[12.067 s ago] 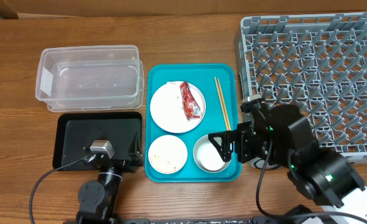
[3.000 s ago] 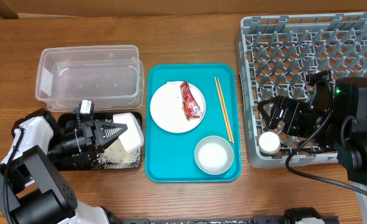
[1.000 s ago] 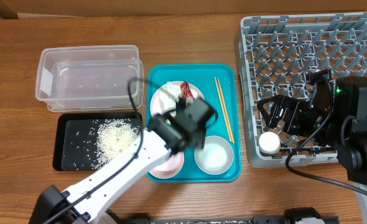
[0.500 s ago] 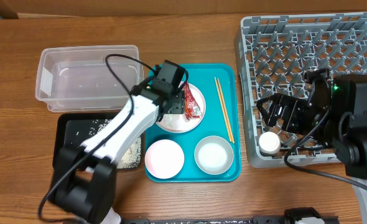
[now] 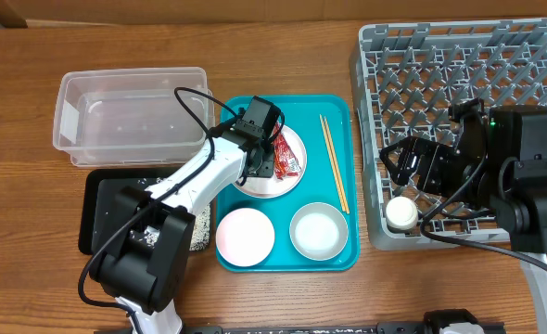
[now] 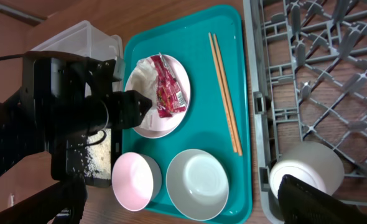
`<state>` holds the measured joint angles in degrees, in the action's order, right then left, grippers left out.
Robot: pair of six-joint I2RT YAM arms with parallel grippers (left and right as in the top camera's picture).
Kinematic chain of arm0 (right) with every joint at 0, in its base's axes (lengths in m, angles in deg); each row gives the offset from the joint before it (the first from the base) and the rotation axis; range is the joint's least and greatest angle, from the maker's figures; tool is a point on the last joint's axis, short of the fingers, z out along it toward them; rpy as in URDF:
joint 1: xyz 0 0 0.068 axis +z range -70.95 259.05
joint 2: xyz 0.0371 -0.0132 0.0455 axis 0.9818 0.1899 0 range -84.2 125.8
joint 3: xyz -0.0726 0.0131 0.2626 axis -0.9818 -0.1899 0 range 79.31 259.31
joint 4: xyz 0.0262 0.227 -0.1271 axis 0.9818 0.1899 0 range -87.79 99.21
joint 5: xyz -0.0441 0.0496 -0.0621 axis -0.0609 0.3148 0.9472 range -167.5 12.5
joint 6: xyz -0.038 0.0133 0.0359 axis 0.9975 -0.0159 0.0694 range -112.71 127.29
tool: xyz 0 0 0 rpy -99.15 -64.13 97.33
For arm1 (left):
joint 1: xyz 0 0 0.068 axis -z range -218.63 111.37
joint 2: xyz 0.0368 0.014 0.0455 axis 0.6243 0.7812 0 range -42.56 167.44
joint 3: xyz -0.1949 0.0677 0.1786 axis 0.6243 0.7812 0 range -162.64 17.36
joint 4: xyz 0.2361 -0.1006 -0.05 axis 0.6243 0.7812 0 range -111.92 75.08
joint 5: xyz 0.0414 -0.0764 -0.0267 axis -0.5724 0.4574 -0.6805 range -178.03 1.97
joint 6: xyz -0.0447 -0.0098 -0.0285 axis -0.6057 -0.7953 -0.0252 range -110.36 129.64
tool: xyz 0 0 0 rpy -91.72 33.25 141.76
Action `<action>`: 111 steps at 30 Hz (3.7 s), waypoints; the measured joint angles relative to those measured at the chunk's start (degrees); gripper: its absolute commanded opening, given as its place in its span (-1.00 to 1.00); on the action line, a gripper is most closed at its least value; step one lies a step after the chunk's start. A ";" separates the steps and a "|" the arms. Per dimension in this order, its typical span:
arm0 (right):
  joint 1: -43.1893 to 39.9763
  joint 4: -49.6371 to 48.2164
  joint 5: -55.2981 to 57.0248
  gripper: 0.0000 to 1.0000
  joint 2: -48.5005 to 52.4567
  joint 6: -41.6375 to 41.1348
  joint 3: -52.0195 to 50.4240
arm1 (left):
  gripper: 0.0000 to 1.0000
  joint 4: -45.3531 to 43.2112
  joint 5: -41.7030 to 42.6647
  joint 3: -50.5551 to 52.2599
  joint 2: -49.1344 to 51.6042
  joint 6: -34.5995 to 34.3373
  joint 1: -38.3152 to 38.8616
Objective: Sort waste into correct bins and load items into the dishwasher
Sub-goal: 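Grasp the white tissue on the plate with the left gripper, then carry the tissue to the clear bin and release it, then grasp the red snack wrapper on the plate with the left gripper, then drop the red wrapper into the clear bin with the left gripper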
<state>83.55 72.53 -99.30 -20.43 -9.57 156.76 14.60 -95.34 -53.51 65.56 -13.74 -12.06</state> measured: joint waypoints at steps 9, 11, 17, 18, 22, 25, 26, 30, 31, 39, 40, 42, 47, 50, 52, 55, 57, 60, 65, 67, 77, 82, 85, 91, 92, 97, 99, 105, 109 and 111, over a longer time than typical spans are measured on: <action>0.00 0.85 -1.36 0.99 -0.02 0.02 0.00 | -0.73 -0.76 -0.07 0.00 0.79 0.35 -0.02; 0.00 0.81 -1.55 0.99 -0.07 0.00 0.00 | -0.15 -0.17 -0.04 0.00 0.79 0.76 -0.07; 0.00 0.83 -2.21 0.99 -1.36 0.02 0.00 | -0.37 0.02 -0.20 0.00 1.51 -0.42 -0.09; 0.00 0.83 -2.27 0.99 -1.84 0.02 0.00 | -0.58 0.07 -0.15 0.00 1.97 -0.33 -0.09; 0.00 0.83 -2.43 0.99 -3.45 0.04 0.00 | -0.92 0.79 0.26 -0.02 2.75 -0.39 -0.11; 0.00 0.79 -2.45 0.99 -4.00 0.17 0.00 | -0.92 6.82 0.68 -1.88 2.75 -0.44 -0.50; 0.00 0.79 -2.43 0.99 -4.04 0.20 0.00 | -0.92 9.62 0.72 -2.95 2.71 -0.48 -0.92; 0.00 0.44 -2.47 0.99 -4.04 0.37 0.00 | -0.92 21.35 0.66 -10.86 1.51 -0.66 -3.48; 0.00 0.42 -2.47 0.99 -4.04 0.39 0.00 | -0.92 23.41 0.04 -13.40 0.55 -0.68 -4.59; 0.00 0.24 -2.86 1.00 -4.04 1.51 0.00 | -0.92 23.47 -5.42 -22.08 -9.27 -0.68 -16.90; 0.00 0.33 -2.84 1.00 -4.04 1.55 0.00 | -0.54 22.75 -5.49 -22.12 -9.33 -0.66 -18.32; 0.00 0.48 -2.84 1.00 -4.04 1.70 0.00 | 0.06 21.22 -5.11 -22.12 -8.44 -0.39 -21.14; 0.00 0.55 -2.84 1.00 -4.04 2.05 0.00 | 0.04 20.04 -0.72 -22.12 -5.57 0.68 -23.56; 0.00 0.79 -2.84 1.00 -4.04 2.56 0.00 | -0.01 20.09 2.16 -22.18 -5.57 1.16 -22.43; 0.00 1.09 -2.86 1.00 -4.04 3.06 0.00 | -0.03 20.59 3.63 -22.23 -5.60 1.27 -19.89; 0.00 1.42 -2.82 1.00 -4.04 3.63 0.00 | 0.00 20.59 4.57 -22.23 -5.60 1.33 -14.32; 0.00 1.42 -2.82 1.00 -4.04 3.82 0.00 | 0.06 18.34 4.98 -22.03 -5.20 1.31 -8.85; 0.00 1.44 -2.82 1.00 -4.04 4.07 0.00 | 0.08 15.15 5.35 -21.73 -3.21 1.18 -2.38; 0.00 1.75 -2.82 1.00 -4.04 4.26 0.00 | -0.09 13.49 5.64 -21.11 5.60 -2.40 3.67; 0.00 1.79 -2.82 1.00 -4.04 4.28 0.00 | -0.17 13.35 5.66 -20.57 9.20 -3.85 3.78; 0.00 2.21 -2.82 1.00 -4.04 4.50 0.00 | -0.92 15.19 5.64 -19.85 14.91 -6.36 2.89; 0.00 2.67 -2.82 1.00 -4.04 4.50 0.00 | -0.92 21.20 5.84 -21.84 14.78 -6.29 1.18; 0.00 2.80 -2.78 1.00 -4.04 4.52 0.00 | -0.92 25.18 5.84 -25.38 13.60 -6.29 -2.03; 0.00 2.78 -2.82 1.00 -4.04 4.50 0.00 | -0.92 26.56 5.46 -30.60 3.10 -6.25 -13.00; 0.00 2.78 -2.82 1.00 -4.04 4.55 0.00 | -0.92 26.56 5.20 -31.06 1.33 -6.19 -14.93; 0.00 2.78 -2.82 1.00 -4.04 4.50 0.00 | 0.11 26.58 4.02 -32.28 -1.79 -4.70 -23.39; 0.00 2.78 -2.84 1.00 -4.04 4.55 0.00 | 0.34 26.73 4.09 -32.24 -0.83 -4.15 -25.18; 0.00 2.14 -2.80 1.00 -4.04 5.05 0.00 | 0.30 29.09 4.13 -32.24 0.07 0.31 -25.83; 0.00 1.01 -2.75 1.00 -4.04 5.70 0.00 | 0.25 33.75 4.24 -32.24 -1.86 3.15 -25.09; 0.00 0.26 -2.67 1.00 -4.04 5.97 0.00 | 0.23 36.92 4.66 -32.24 -4.59 4.63 -24.37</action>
<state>83.55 72.80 -101.97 -24.48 -3.60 156.76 51.51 -90.69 -85.75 60.97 -9.11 -36.43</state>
